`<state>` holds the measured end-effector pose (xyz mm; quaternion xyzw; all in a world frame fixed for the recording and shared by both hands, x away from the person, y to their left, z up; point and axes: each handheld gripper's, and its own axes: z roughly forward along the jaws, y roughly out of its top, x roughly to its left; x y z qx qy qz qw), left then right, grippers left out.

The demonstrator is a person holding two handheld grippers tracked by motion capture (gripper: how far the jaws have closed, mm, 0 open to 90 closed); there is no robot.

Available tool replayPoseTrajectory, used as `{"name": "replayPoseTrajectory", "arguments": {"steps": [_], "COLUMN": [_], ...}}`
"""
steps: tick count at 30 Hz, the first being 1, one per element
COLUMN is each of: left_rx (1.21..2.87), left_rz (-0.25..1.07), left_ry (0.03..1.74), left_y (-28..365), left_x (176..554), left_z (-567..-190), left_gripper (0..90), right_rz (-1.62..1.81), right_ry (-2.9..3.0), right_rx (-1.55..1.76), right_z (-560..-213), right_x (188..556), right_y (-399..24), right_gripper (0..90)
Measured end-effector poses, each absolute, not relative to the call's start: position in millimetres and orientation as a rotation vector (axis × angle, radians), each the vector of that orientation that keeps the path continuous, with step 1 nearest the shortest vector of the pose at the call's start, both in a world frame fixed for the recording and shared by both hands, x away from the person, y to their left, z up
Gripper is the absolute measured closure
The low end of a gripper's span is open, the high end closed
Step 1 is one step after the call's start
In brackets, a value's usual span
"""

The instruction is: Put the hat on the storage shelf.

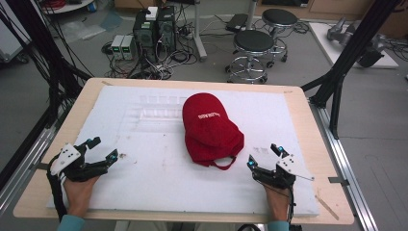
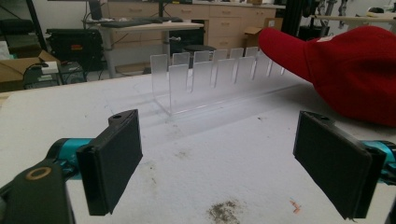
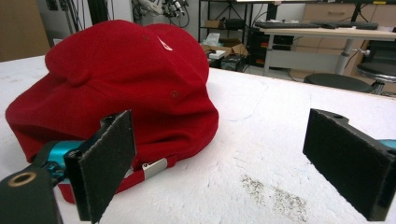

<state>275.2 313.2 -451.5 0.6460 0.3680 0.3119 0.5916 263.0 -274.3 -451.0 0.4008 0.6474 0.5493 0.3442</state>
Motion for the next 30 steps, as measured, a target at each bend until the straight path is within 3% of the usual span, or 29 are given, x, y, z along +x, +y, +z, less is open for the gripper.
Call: {"name": "replayPoseTrajectory", "arguments": {"steps": [30], "left_rx": [1.504], "left_rz": [0.714], "left_ry": [0.88], "left_y": [313.5], "left_x": [277.2], "left_z": [-451.1], "left_gripper": [16.0], "right_rz": [1.417], "right_ry": [1.66], "right_rx": [1.147], "right_z": [-447.1], "right_x": [265.5], "right_y": [-271.1], "right_gripper": [8.4]}}
